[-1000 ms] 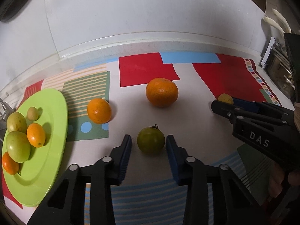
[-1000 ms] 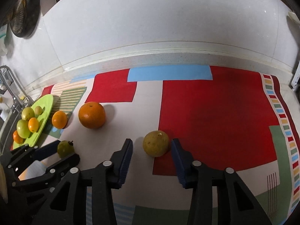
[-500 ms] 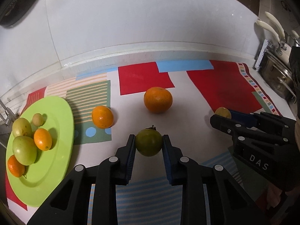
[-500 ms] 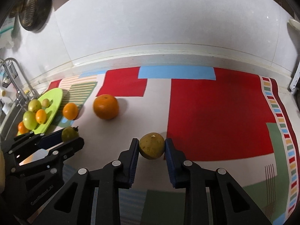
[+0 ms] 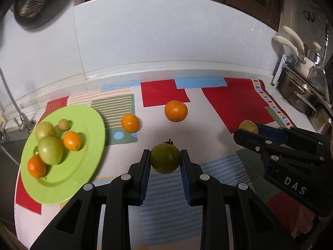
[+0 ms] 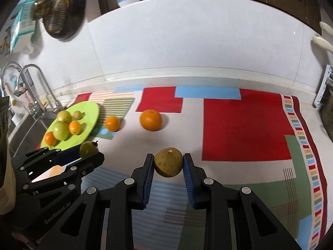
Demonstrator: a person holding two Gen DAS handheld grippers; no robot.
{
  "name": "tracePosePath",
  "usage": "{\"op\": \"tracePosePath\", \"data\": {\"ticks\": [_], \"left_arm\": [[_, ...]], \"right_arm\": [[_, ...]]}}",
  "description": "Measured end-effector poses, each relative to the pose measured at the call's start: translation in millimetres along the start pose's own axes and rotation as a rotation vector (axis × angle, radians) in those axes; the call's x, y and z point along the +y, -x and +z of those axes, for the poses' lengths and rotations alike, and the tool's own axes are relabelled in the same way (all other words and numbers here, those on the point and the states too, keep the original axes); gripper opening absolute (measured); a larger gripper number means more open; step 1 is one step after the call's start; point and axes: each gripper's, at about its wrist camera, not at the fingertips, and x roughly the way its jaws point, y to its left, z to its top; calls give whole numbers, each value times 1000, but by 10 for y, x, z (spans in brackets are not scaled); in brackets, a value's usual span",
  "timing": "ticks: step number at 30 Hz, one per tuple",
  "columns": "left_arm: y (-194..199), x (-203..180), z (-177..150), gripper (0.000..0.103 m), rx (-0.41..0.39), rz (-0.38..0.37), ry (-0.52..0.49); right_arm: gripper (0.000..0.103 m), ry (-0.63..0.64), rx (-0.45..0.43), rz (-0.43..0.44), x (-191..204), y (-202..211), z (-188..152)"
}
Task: Organize fruits
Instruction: 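Carry the green tomato and small yellow fruit over the green plate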
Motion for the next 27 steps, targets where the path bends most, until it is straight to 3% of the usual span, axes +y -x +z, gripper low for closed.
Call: {"op": "tracePosePath", "data": {"ticks": [27], "left_arm": [[1018,626,-237,28,-144,87,43]], "right_arm": [[29,65,-121,70,894,605,-19]]}}
